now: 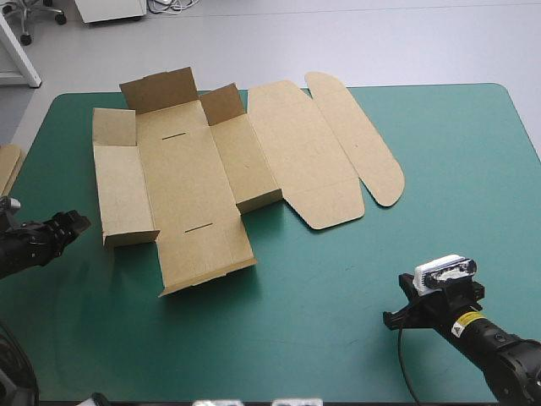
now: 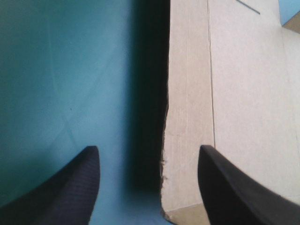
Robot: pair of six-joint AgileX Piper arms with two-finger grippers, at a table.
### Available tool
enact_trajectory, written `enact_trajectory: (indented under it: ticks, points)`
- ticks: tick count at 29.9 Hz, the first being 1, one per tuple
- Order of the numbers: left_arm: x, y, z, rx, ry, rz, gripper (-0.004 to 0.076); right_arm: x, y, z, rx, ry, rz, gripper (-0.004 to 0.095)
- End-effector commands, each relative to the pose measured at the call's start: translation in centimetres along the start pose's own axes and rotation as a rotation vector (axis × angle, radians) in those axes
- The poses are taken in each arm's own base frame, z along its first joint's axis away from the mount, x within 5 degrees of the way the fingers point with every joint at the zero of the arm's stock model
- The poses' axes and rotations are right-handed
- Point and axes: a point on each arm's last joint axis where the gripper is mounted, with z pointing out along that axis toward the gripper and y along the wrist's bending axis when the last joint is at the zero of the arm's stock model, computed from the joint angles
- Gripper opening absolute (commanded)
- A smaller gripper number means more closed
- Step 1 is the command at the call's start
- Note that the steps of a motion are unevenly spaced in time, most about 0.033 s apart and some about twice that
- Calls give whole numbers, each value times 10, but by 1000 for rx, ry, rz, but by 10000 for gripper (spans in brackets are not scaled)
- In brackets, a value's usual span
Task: Fold the box
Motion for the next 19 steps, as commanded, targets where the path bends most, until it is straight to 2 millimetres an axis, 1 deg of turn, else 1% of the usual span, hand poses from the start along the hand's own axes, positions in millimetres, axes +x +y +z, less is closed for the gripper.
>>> enact_trajectory:
  ticks: [1,6,10,13,17,19]
  points:
    - [-9,-2,3,105,6,27,447,-15,1,-2,-4,-86,5,-1]
    - [-10,3,19,205,46,26,447,-15,1,-2,-4,-86,5,-1]
    - [-14,4,26,248,62,58,447,-15,1,-2,-4,-86,5,-1]
    - [-20,-3,36,270,79,90,446,-15,1,-2,-4,-86,5,-1]
    - [-26,-19,55,283,143,184,445,-15,1,-2,-4,-86,-4,-1]
    - [-29,-24,61,280,151,203,445,-15,1,-2,-3,-86,-6,-2]
